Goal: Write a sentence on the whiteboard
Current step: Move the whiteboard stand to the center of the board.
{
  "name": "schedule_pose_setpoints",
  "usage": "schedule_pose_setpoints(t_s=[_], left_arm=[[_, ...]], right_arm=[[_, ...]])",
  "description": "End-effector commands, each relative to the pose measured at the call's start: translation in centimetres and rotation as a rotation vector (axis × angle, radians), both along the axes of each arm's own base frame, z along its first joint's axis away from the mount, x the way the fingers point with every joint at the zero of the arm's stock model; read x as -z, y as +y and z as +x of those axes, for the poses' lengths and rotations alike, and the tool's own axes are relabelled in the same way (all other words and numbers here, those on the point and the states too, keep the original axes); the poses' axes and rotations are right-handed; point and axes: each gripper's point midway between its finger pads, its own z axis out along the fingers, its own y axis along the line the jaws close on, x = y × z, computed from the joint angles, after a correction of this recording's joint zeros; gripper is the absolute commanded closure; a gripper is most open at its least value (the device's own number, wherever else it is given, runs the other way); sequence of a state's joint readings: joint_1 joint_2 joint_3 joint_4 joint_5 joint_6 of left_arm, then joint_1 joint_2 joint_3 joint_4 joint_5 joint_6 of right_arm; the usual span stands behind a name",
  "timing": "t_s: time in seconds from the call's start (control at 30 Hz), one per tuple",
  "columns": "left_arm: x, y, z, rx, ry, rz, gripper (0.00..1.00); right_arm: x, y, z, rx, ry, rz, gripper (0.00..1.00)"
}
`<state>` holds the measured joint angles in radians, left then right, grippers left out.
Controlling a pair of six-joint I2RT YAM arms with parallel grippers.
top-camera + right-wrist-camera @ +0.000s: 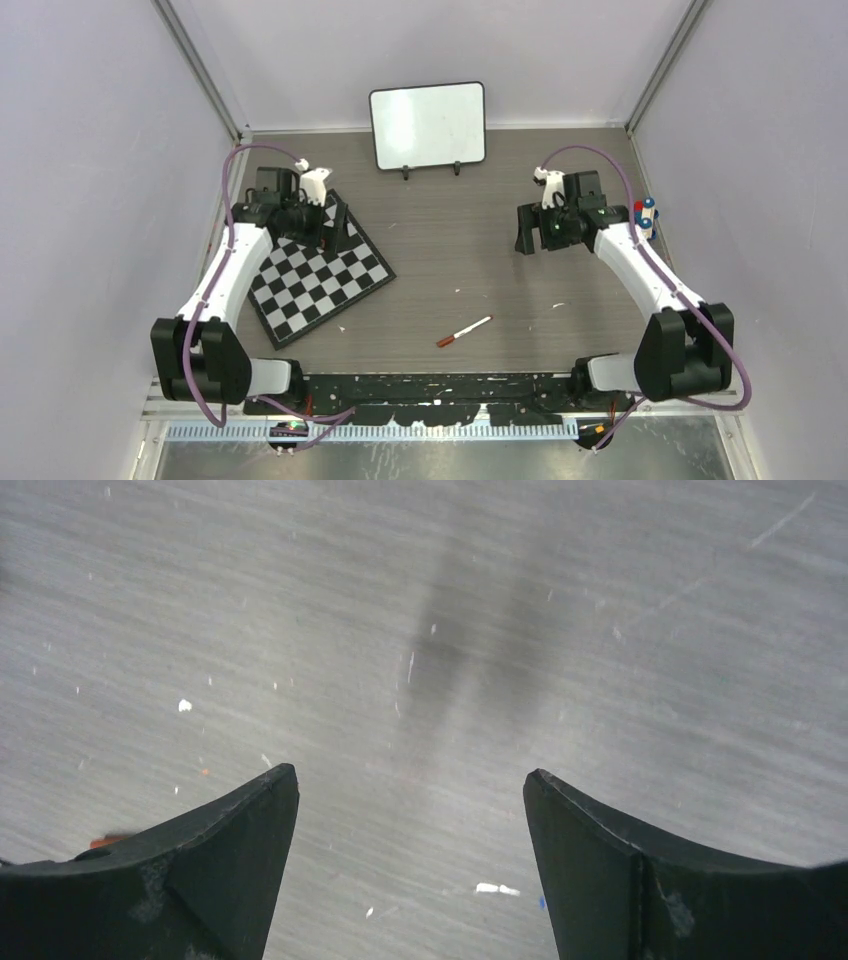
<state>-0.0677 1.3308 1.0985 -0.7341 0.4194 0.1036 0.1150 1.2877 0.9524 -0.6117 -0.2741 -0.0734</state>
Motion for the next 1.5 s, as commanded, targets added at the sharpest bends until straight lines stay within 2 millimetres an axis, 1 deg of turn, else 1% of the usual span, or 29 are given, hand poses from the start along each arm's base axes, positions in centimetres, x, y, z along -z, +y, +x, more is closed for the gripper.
schedule_pose_setpoints(t_s=[0.0, 0.03, 0.07, 0.13, 0.23, 0.27, 0.3, 0.37, 0.43, 0.5, 0.57, 0.67, 0.77, 0.8, 0.87, 1.07, 1.17, 1.23, 1.33, 1.4, 1.47], left_arm=[[-1.5, -0.3, 0.4, 0.010, -0.088, -0.021, 0.00], [-1.5, -0.3, 0.4, 0.013, -0.091, -0.020, 0.00], [-1.5, -0.4, 0.3, 0.015, -0.089, -0.023, 0.00], [-1.4, -0.4, 0.4, 0.016, -0.084, -0.025, 0.00], [-1.3, -0.4, 0.5, 0.015, -0.083, -0.023, 0.00], [-1.3, -0.4, 0.5, 0.013, -0.085, -0.022, 0.00], [-1.3, -0.3, 0.6, 0.012, -0.083, -0.021, 0.00], [-1.4, -0.4, 0.6, 0.013, -0.084, -0.020, 0.00], [-1.5, -0.4, 0.5, 0.014, -0.086, -0.023, 0.00], [-1.6, -0.4, 0.5, 0.012, -0.089, -0.024, 0.00], [-1.7, -0.4, 0.5, 0.011, -0.091, -0.024, 0.00], [-1.8, -0.5, 0.5, 0.015, -0.093, -0.031, 0.00], [-1.8, -0.6, 0.4, 0.019, -0.092, -0.037, 0.00], [-1.9, -0.6, 0.4, 0.019, -0.093, -0.036, 0.00], [-1.9, -0.6, 0.4, 0.016, -0.094, -0.034, 0.00], [-1.9, -0.6, 0.4, 0.018, -0.097, -0.036, 0.00], [-2.0, -0.6, 0.4, 0.016, -0.100, -0.035, 0.00], [-2.1, -0.6, 0.4, 0.015, -0.103, -0.035, 0.00], [-2.1, -0.6, 0.4, 0.016, -0.106, -0.035, 0.00], [-2.1, -0.6, 0.5, 0.017, -0.104, -0.035, 0.00], [-2.0, -0.6, 0.5, 0.017, -0.100, -0.037, 0.00]], right_arm=[[-2.8, 0.7, 5.2, 0.041, -0.121, -0.058, 0.13], [-3.0, 1.3, 6.1, 0.041, -0.127, -0.069, 0.13], [-3.6, 1.8, 7.3, 0.049, -0.147, -0.081, 0.14], [-3.9, 3.0, 9.3, 0.051, -0.163, -0.101, 0.15], [-3.7, 5.1, 12.4, 0.056, -0.160, -0.107, 0.16], [-3.6, 6.0, 13.4, 0.067, -0.152, -0.089, 0.19], [-2.9, 6.6, 14.5, 0.083, -0.137, -0.079, 0.23], [-2.5, 7.9, 16.5, 0.111, -0.134, -0.046, 0.29], [-2.1, 9.0, 18.3, 0.135, -0.143, -0.027, 0.32], [-1.6, 10.2, 19.5, 0.137, -0.145, -0.013, 0.34], [-1.1, 10.7, 20.8, 0.164, -0.157, -0.028, 0.36], [-0.3, 11.7, 22.3, 0.183, -0.172, -0.027, 0.37], [0.3, 12.6, 23.6, 0.209, -0.201, -0.029, 0.41], [0.9, 12.8, 24.1, 0.215, -0.204, -0.036, 0.42], [1.4, 13.5, 24.7, 0.217, -0.205, -0.035, 0.43], [2.6, 14.8, 26.9, 0.239, -0.222, -0.036, 0.50], [3.3, 15.2, 27.9, 0.243, -0.231, -0.039, 0.50], [3.4, 15.4, 28.7, 0.248, -0.243, -0.040, 0.50], [4.0, 15.6, 29.4, 0.245, -0.251, -0.048, 0.51], [4.8, 15.5, 29.8, 0.245, -0.247, -0.060, 0.51], [5.2, 15.6, 30.1, 0.243, -0.252, -0.067, 0.51]])
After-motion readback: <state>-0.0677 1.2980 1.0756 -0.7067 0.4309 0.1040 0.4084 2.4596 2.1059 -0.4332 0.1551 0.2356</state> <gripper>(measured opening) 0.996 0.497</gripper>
